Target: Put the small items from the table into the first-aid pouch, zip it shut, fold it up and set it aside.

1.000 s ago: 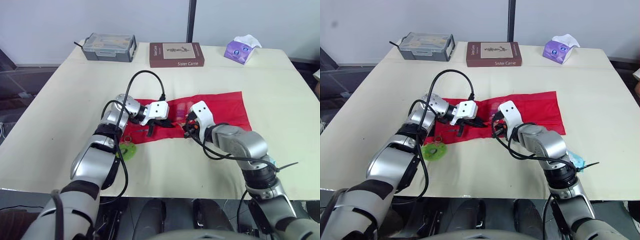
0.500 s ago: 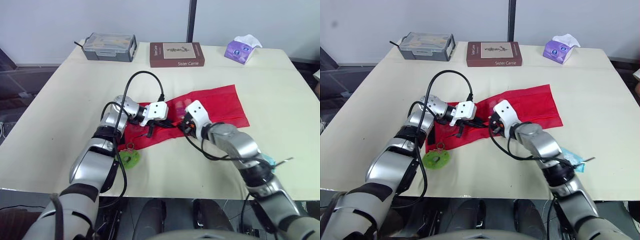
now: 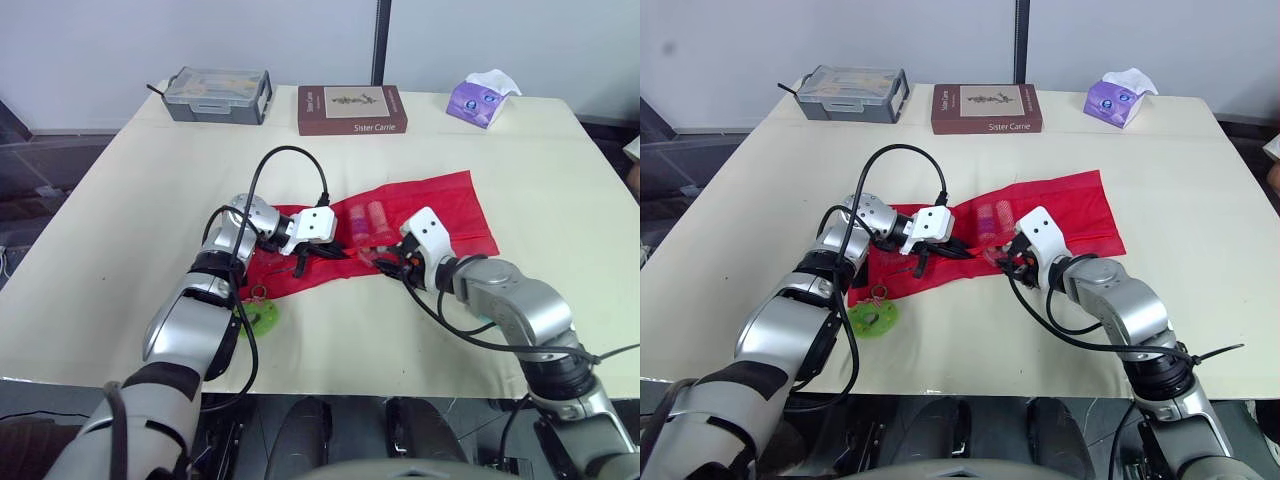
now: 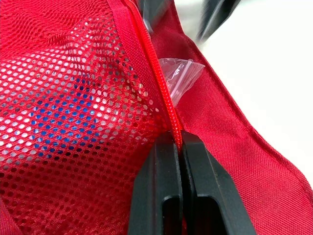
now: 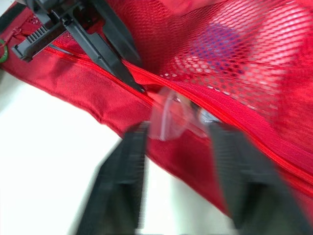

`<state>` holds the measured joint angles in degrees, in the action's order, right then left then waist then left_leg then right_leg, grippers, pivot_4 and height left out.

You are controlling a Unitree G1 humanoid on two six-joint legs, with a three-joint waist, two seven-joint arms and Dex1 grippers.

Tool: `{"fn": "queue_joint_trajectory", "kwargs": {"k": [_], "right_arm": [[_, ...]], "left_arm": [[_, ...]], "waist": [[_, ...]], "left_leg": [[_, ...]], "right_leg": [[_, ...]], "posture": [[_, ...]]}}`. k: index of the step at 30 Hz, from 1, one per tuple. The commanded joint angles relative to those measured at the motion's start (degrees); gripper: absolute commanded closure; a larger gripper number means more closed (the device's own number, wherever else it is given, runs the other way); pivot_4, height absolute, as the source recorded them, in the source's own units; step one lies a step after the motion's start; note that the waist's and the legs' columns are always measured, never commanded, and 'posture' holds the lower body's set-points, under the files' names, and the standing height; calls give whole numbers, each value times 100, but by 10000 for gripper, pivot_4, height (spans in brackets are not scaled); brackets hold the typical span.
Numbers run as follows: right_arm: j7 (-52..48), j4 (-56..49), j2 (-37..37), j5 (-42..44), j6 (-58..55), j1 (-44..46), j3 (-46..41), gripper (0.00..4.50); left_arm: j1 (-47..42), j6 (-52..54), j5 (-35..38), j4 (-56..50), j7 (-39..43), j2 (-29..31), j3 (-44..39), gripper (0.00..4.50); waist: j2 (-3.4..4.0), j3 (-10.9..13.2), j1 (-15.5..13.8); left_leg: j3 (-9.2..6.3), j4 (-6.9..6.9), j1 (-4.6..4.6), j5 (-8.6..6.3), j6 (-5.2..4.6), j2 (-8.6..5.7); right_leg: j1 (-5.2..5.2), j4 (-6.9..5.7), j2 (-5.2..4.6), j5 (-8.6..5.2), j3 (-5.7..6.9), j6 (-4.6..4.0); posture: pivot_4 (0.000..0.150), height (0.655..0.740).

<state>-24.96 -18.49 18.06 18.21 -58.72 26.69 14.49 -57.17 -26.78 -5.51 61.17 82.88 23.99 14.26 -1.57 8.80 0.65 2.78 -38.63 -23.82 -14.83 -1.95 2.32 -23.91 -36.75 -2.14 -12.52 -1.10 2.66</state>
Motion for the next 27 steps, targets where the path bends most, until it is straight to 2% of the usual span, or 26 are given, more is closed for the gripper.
{"fn": "queue_joint_trajectory", "kwargs": {"k": [1, 11, 18, 22, 27], "right_arm": [[79, -15, -18, -86, -7, 142, 4, 44787], [735, 1072, -454, -894, 792, 486, 210, 44787], [1050, 2005, -1162, -1116, 1929, 888, -45, 44787], [849, 2116, -1258, -1152, 2035, 817, 58, 44787], [262, 1222, -963, -791, 1555, 389, 49, 44787]], "left_arm": [[-47, -102, 5, -136, 92, -17, 22, 45000], [109, -79, 95, -359, 260, -31, 10, 45000], [291, -149, 81, -559, 336, -45, 103, 45000], [303, -147, 62, -566, 313, -47, 105, 45000], [182, -209, -44, -286, 178, -10, 86, 45000]], "waist": [[0, 0, 0], [0, 0, 18], [1, 0, 31], [1, 0, 31], [1, 0, 24]], "left_leg": [[0, 0, 0, 0, 0, 0], [0, 0, 5, 0, 0, 0], [1, -4, 5, 0, 0, 1], [0, -3, 3, 0, 0, 1], [-3, -3, 3, 0, 0, 2]], "right_leg": [[0, 0, -1, 0, -1, 0], [0, -4, 0, 0, 0, 0], [-1, -8, 1, 1, -2, 1], [-1, -6, 1, 1, -2, 0], [-1, -6, 0, 0, -1, 0]], "posture": [[1500, 7400], [1500, 7400], [1500, 7400], [1500, 7400], [1500, 7400]]}}
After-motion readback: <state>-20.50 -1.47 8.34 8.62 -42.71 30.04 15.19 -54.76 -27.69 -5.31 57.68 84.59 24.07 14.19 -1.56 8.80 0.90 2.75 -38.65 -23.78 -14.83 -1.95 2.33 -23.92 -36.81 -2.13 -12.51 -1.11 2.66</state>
